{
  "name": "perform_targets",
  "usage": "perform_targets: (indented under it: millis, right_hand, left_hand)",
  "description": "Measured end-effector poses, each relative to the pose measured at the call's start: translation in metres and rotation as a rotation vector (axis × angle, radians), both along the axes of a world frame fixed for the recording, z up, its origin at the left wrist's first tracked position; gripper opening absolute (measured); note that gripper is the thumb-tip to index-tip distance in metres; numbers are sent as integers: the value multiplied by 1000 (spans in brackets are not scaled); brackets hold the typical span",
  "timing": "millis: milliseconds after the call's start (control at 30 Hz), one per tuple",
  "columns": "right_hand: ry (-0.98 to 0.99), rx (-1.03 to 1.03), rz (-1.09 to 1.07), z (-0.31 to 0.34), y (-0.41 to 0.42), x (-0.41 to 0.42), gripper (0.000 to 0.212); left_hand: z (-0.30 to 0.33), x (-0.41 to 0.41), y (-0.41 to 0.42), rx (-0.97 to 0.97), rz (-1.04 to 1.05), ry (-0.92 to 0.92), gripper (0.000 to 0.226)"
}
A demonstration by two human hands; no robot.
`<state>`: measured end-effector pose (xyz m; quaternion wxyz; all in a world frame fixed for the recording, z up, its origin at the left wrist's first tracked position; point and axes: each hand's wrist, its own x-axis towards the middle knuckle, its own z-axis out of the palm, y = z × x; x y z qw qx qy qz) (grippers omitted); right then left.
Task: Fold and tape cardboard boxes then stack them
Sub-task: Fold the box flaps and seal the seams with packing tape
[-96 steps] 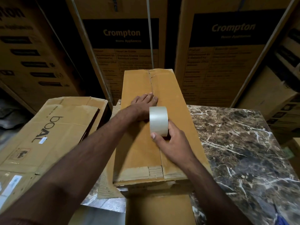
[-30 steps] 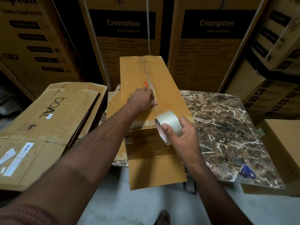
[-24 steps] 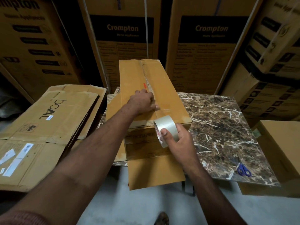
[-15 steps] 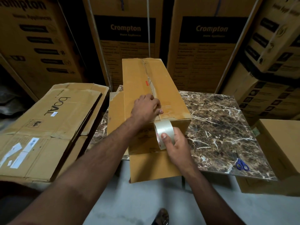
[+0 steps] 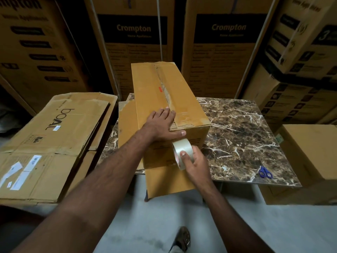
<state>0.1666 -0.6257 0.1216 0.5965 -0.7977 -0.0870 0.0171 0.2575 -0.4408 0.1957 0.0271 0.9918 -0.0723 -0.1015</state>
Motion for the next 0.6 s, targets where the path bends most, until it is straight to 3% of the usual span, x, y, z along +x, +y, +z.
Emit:
perform_targets:
  millis: [100,267,400,600]
  right_hand:
    - [46,-43,-78,-10,2,-6,20]
    - [92,-88,-112,-16,13,5,10]
    - [111,-204,-119,-16,22,20,23]
    - [165,-330,-111,-18,28,25,24]
  left_hand:
    - [2,0,0,42,-8,-83,104]
    - [-10,-8,-20,110,-19,-227,84]
    - [-13,-7,-23,145,-31,-331,78]
    - [-3,5,-37,89,77,-260,75]
